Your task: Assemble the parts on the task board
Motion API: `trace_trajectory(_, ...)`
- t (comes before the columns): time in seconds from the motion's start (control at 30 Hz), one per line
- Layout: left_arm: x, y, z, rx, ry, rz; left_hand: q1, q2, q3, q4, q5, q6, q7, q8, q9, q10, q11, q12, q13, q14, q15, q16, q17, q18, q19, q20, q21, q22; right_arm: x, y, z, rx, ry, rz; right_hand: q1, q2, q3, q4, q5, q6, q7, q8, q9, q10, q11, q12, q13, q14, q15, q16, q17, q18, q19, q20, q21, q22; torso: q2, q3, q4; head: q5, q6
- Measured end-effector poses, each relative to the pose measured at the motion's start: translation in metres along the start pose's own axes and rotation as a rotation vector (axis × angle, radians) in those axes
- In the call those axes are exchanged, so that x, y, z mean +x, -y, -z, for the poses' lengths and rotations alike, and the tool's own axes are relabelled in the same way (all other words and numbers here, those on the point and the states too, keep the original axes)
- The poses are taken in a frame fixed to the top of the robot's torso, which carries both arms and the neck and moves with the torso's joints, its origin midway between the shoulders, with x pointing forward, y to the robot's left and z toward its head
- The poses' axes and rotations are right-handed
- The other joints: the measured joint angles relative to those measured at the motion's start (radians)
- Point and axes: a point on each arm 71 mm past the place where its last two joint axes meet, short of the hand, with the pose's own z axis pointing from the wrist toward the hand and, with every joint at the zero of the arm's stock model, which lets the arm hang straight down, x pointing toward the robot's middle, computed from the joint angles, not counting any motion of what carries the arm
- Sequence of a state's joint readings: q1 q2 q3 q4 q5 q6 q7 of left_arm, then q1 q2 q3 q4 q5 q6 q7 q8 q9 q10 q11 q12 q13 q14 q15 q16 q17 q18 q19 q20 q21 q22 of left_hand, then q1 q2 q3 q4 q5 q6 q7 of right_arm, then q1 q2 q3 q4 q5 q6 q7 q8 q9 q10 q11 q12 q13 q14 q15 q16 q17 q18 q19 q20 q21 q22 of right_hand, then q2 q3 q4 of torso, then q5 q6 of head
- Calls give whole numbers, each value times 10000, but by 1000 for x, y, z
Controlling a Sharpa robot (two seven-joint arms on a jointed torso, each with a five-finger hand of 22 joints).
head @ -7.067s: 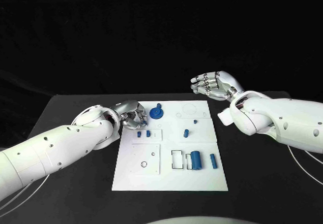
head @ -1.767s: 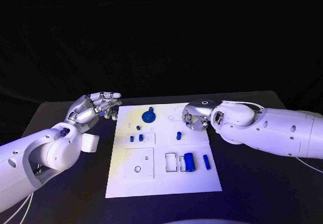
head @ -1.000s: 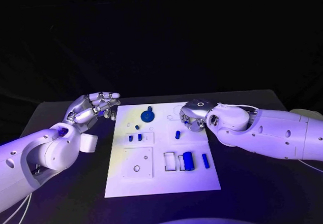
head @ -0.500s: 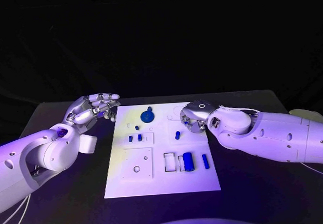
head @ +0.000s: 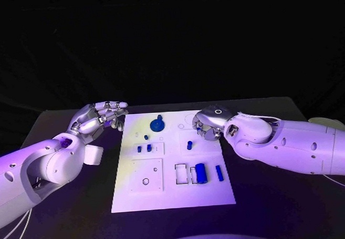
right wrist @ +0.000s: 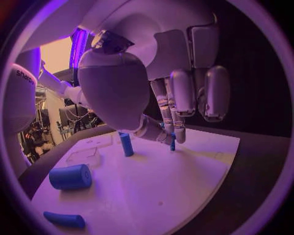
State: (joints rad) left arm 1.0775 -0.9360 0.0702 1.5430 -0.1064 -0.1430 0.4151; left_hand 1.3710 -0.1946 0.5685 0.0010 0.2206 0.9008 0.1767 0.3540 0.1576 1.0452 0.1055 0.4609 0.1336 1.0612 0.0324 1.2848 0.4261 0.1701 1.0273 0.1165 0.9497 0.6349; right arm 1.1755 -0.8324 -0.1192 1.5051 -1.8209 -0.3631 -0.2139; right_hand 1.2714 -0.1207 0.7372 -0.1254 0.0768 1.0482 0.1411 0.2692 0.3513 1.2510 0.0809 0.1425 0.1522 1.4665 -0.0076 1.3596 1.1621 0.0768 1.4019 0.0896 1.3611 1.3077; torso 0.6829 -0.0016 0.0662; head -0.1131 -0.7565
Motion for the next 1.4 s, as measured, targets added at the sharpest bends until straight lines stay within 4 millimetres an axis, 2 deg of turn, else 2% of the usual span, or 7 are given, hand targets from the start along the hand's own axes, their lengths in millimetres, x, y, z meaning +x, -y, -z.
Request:
trace_trajectory(0.27, -1, 0, 0, -38, 26, -12, 0, 0, -28, -28, 0, -36, 35, 0, -1, 0, 0, 0, 0, 0, 0, -40, -10, 0, -36, 36, 0, 0, -10, 0, 4, -48, 366, -205, 1, 0, 72, -72, -1, -1, -1, -9, -1, 15, 15, 22, -3, 0, 0, 39, 10, 0, -1, 1, 0, -1, 1, 1, -5, 1, 20)
trace_trajectory(0.43, -1, -1, 0, -52, 32, -14, 0, 0, -28, -28, 0, -36, 36, 0, 3, 1, 0, 0, -1, 0, 0, -40, -10, -1, -36, 36, 0, 0, -19, -10, 9, -300, 622, -480, 1, 0, 97, -97, -2, -4, -4, 43, -6, 16, 16, 22, -6, 0, 1, 38, 14, 0, -1, 1, 37, -1, 6, 2, -5, 46, 24)
trace_trajectory(0.7, 0, -1, -1, -60, 15, -3, 0, 0, -28, -27, 0, -36, 36, 0, 8, 1, 0, 0, -2, 0, 0, -40, -9, 0, -36, 36, 0, -6, -30, -49, 11, -1246, 1070, -1180, 67, 64, 96, -97, -21, -20, -21, 47, 8, 17, 17, 22, 1, 0, 1, 38, 13, 1, 36, 37, 37, -3, 10, 8, -5, 275, 32)
trace_trajectory(0.73, 0, -1, -1, -61, 10, 0, 0, 0, -28, -27, 0, -36, 36, 0, 8, 1, 0, 0, -2, 0, 0, -40, -9, 0, -36, 36, 0, -9, -31, -54, 10, -1367, 1107, -1261, 79, 76, 96, -98, -21, -37, -38, 46, 7, 19, 19, 26, 32, 0, 1, 38, 13, 0, 36, 37, 37, -3, 9, 7, -5, 316, 33)
trace_trajectory(0.77, 0, -1, -1, -61, 3, 4, 0, 0, -28, -27, 0, -36, 36, 0, 7, 1, 0, 0, -2, 0, 0, -40, -9, 0, -36, 36, 0, -10, -31, -59, 10, -1493, 1143, -1345, 222, 219, 121, -122, -19, -53, -54, 37, -3, 103, -2, 89, 94, 1, 2, 37, 13, 1, 36, 37, 37, -3, 7, 7, -4, 359, 33)
trace_trajectory(1.07, 3, -2, -2, -60, -44, 33, 0, 0, -28, -27, 0, -36, 36, 0, 7, 1, 0, 0, -3, 0, 0, -40, -17, 0, -36, 36, 0, -9, -25, -100, 5, -2441, 1243, -2008, 205, 201, 121, -123, -21, -15, -17, 0, 11, 107, -4, 89, 23, 1, 2, 37, 12, 2, 35, 37, 36, -4, -6, -16, 15, 909, -30)
trace_trajectory(1.4, 7, -3, -5, -55, -96, 67, 0, 0, -28, -27, 0, -36, 36, 37, 6, -35, 37, 0, 5, 1, 0, -40, -17, 0, -36, 35, -38, -9, 4, -125, 2, -2854, 900, -2549, 167, 163, 149, -96, -21, -15, -17, 47, 14, 93, -28, 89, 24, 1, 2, 37, 12, 1, 35, 37, 36, 4, -7, -32, 17, 1547, -174)
